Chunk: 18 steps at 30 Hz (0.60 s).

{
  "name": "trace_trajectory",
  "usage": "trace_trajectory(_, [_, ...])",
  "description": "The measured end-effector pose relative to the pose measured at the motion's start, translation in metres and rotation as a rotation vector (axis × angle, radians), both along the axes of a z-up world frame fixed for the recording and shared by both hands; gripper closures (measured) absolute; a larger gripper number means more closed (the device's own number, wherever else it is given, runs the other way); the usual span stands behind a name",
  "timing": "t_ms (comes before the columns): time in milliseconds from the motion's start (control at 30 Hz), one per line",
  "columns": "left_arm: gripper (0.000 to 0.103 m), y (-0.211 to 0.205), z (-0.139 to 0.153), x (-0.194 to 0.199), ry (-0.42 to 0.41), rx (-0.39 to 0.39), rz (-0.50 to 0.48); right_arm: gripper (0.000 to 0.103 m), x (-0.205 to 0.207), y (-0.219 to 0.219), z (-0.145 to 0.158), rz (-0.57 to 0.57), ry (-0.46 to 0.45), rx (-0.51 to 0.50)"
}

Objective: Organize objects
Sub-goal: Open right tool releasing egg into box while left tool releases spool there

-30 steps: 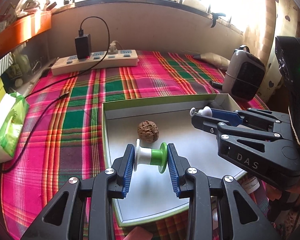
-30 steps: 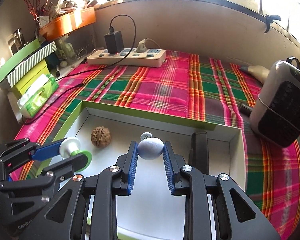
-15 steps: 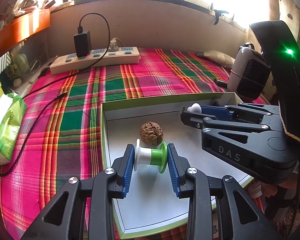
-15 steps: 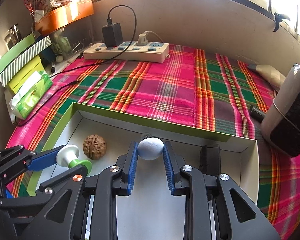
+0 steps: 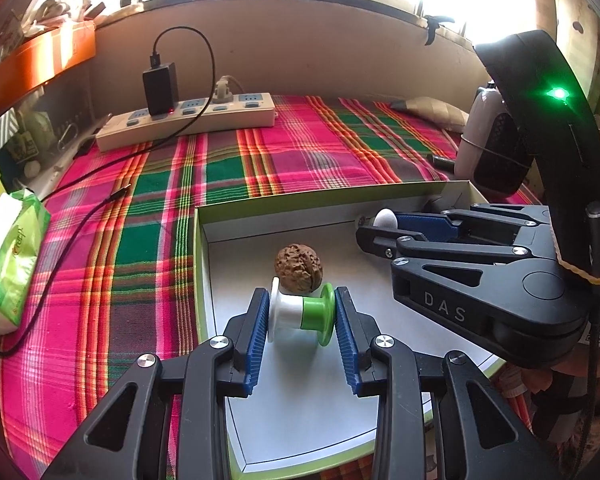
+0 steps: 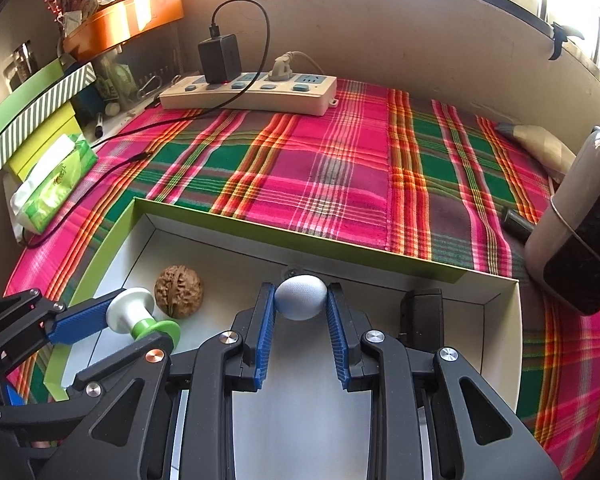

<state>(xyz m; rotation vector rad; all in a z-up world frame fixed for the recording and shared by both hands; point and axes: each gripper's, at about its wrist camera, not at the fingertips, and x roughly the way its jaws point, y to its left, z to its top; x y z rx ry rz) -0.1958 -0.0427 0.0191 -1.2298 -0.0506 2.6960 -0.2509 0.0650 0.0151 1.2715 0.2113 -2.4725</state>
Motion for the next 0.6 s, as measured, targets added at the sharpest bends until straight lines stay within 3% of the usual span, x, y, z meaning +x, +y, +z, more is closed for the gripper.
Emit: trace_trajectory(600, [0.07, 0.0008, -0.0001, -0.0006, 0.0, 0.0, -0.001, 0.075, -0.0004, 0.0011, -0.0002, -0.011, -0.018, 0.0])
